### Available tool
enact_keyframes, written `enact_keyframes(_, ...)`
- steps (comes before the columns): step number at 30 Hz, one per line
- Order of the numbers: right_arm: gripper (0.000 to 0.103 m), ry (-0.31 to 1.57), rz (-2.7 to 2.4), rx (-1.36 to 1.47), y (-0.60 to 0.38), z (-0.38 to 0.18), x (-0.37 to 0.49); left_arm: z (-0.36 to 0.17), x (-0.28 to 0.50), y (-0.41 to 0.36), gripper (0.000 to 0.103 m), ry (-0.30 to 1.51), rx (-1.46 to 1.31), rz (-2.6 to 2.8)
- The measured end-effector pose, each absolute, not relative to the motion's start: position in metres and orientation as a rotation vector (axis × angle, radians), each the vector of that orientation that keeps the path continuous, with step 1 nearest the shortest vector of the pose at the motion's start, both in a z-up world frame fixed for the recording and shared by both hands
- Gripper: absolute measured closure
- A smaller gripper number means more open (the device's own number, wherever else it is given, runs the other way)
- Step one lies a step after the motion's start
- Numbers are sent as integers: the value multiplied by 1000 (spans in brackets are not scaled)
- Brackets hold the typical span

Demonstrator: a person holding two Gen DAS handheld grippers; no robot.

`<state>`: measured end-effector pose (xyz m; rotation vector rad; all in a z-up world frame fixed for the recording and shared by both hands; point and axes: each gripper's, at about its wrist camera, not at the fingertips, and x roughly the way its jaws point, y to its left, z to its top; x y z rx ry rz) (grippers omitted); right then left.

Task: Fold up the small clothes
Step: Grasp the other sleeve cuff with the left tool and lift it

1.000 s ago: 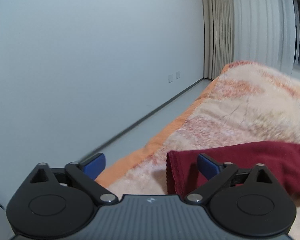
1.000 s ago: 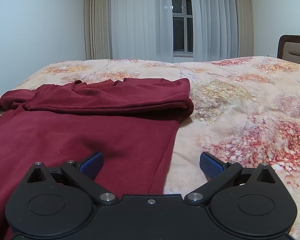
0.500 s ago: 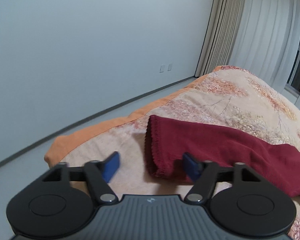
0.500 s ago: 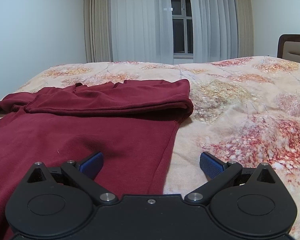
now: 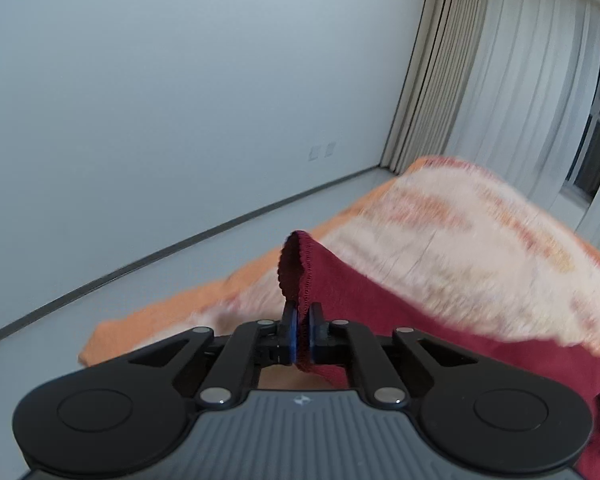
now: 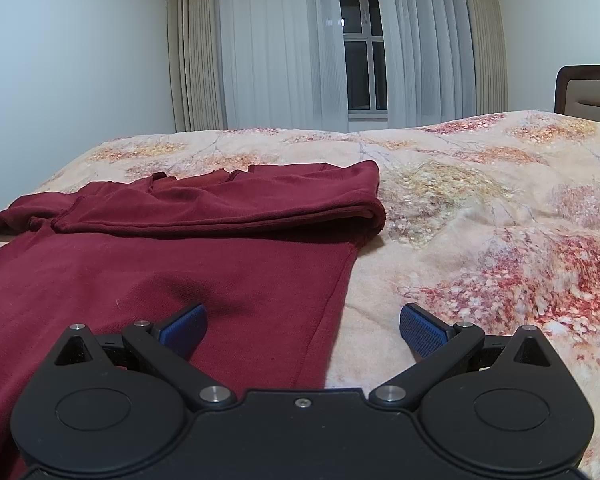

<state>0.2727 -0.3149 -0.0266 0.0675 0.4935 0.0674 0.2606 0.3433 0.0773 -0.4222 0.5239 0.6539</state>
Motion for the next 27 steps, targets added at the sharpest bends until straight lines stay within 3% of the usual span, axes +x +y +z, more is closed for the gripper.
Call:
enact_keyframes(8,0,472,78,106,-320,-27,269,157,277,305,98,422,-403,535)
enact_keyframes(18,0,426,124,218,-336,-30,263,229,327,185,98,342,-323,277)
enact_keyframes(27,0,370,171,355,-354,-34,254,239,376,43,98,362,-207,5)
